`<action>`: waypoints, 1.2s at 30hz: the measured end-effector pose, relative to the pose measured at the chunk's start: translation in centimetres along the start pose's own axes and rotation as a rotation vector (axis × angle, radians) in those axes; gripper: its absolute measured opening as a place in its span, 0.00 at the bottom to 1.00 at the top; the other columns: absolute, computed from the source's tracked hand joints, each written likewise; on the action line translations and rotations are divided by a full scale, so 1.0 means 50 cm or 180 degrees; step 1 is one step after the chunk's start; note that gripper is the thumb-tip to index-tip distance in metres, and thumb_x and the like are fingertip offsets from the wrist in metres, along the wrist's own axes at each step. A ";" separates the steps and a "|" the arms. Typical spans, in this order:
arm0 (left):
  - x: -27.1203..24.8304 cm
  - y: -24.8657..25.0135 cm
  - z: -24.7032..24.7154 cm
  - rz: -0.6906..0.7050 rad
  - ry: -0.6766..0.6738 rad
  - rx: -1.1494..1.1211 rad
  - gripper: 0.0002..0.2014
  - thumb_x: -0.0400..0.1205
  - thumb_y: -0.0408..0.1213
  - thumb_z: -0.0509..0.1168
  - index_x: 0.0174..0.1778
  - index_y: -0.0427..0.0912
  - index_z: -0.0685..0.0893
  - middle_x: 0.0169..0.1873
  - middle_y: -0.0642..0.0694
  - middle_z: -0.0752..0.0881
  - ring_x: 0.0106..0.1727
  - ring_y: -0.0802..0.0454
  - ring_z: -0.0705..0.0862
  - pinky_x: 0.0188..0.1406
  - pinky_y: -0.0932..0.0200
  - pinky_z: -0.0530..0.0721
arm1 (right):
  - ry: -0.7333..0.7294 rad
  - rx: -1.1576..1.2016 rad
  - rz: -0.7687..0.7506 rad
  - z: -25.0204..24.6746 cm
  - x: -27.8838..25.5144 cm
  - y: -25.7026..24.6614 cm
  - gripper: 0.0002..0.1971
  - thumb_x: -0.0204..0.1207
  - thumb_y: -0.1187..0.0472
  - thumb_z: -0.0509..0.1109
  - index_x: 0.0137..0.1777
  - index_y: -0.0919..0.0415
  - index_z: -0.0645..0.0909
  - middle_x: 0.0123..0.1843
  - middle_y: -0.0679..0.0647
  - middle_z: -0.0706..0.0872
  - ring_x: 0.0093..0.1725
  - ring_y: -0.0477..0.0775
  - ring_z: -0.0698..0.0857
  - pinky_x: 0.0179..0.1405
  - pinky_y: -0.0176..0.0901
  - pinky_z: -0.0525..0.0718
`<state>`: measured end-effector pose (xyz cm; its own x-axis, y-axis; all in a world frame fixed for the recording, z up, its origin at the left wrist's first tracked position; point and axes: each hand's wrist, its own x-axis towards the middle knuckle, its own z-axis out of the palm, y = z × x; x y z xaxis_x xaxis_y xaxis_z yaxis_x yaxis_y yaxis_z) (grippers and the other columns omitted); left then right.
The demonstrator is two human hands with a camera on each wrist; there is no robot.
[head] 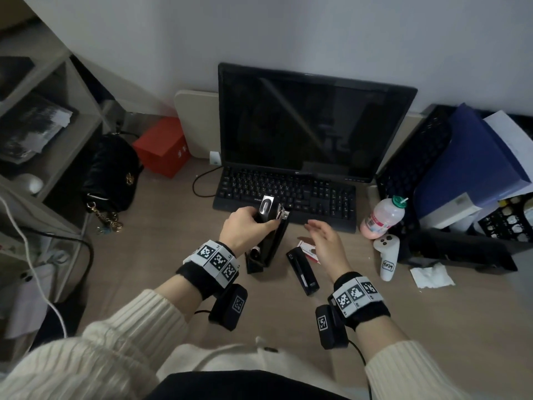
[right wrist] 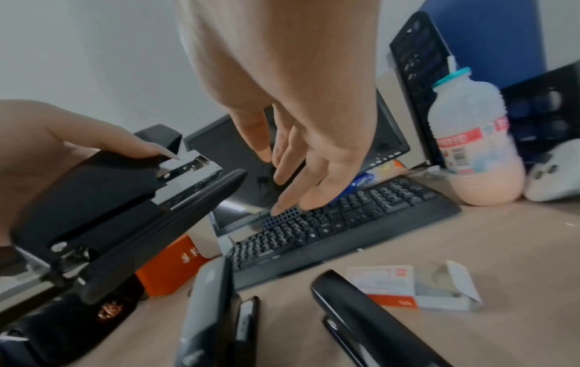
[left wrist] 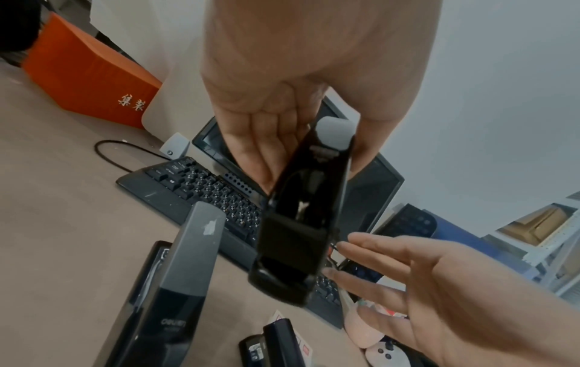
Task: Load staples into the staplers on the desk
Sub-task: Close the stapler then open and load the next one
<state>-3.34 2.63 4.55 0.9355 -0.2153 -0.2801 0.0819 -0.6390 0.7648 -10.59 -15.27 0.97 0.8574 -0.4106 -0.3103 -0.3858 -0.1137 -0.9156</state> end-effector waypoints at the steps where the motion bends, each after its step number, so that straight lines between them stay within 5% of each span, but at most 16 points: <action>1: 0.003 -0.001 0.005 -0.0011 -0.0045 0.0082 0.15 0.74 0.57 0.72 0.36 0.49 0.82 0.35 0.52 0.88 0.40 0.54 0.87 0.37 0.59 0.83 | 0.0026 -0.0066 0.0052 -0.005 0.004 0.013 0.15 0.85 0.62 0.60 0.69 0.58 0.77 0.64 0.49 0.84 0.58 0.39 0.84 0.55 0.29 0.78; 4: 0.015 -0.004 0.025 -0.0063 -0.0230 0.0439 0.16 0.74 0.58 0.70 0.36 0.48 0.83 0.34 0.52 0.88 0.39 0.52 0.87 0.38 0.58 0.85 | 0.0073 -0.0296 0.0252 -0.018 0.022 0.057 0.14 0.83 0.64 0.62 0.67 0.59 0.79 0.65 0.53 0.84 0.65 0.51 0.82 0.69 0.47 0.78; 7: 0.031 -0.010 0.052 -0.0134 -0.0372 0.0807 0.17 0.73 0.60 0.66 0.36 0.49 0.82 0.36 0.52 0.87 0.42 0.48 0.88 0.42 0.56 0.87 | 0.0045 -0.0518 0.0500 -0.026 0.039 0.096 0.14 0.81 0.66 0.63 0.65 0.61 0.80 0.63 0.56 0.85 0.64 0.55 0.83 0.70 0.52 0.78; 11: 0.050 -0.003 0.080 -0.0229 -0.0462 0.1141 0.17 0.75 0.61 0.64 0.42 0.50 0.80 0.42 0.49 0.85 0.47 0.44 0.86 0.43 0.57 0.81 | -0.0100 -0.0867 0.0683 -0.032 0.052 0.126 0.13 0.82 0.63 0.63 0.64 0.61 0.80 0.62 0.55 0.85 0.62 0.55 0.82 0.67 0.48 0.77; 18: 0.095 0.005 0.122 -0.0436 -0.0695 0.1413 0.20 0.76 0.60 0.65 0.52 0.48 0.80 0.45 0.47 0.83 0.49 0.43 0.84 0.47 0.56 0.82 | -0.1149 -0.0951 0.0905 -0.022 0.056 0.143 0.26 0.74 0.62 0.75 0.72 0.54 0.73 0.64 0.48 0.80 0.65 0.50 0.78 0.65 0.42 0.75; 22: 0.115 -0.010 0.148 -0.0564 -0.0738 0.1427 0.26 0.75 0.63 0.64 0.57 0.45 0.81 0.50 0.45 0.86 0.54 0.41 0.86 0.52 0.53 0.85 | -0.1020 -0.1181 0.0884 -0.010 0.066 0.158 0.30 0.72 0.61 0.76 0.73 0.53 0.71 0.69 0.51 0.80 0.70 0.54 0.78 0.70 0.47 0.75; 27: 0.134 -0.034 0.174 -0.0706 -0.0786 0.1453 0.28 0.75 0.64 0.64 0.58 0.43 0.83 0.52 0.43 0.88 0.56 0.39 0.86 0.51 0.53 0.85 | -0.1043 -0.1552 0.0859 0.003 0.067 0.158 0.28 0.75 0.61 0.73 0.75 0.52 0.70 0.68 0.53 0.81 0.66 0.55 0.80 0.56 0.39 0.75; 36: 0.150 -0.063 0.194 -0.0785 -0.0819 0.1365 0.27 0.79 0.61 0.64 0.59 0.40 0.83 0.54 0.40 0.87 0.62 0.36 0.83 0.57 0.51 0.82 | -0.0957 -0.2062 0.0746 0.014 0.069 0.176 0.28 0.74 0.55 0.73 0.74 0.50 0.72 0.70 0.52 0.82 0.69 0.56 0.80 0.64 0.42 0.75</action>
<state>0.06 -4.13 -5.62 0.7878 -0.1603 -0.5947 0.0905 -0.9249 0.3692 -10.77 -17.08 -8.32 0.7484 -0.2355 -0.6200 -0.6133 -0.6015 -0.5119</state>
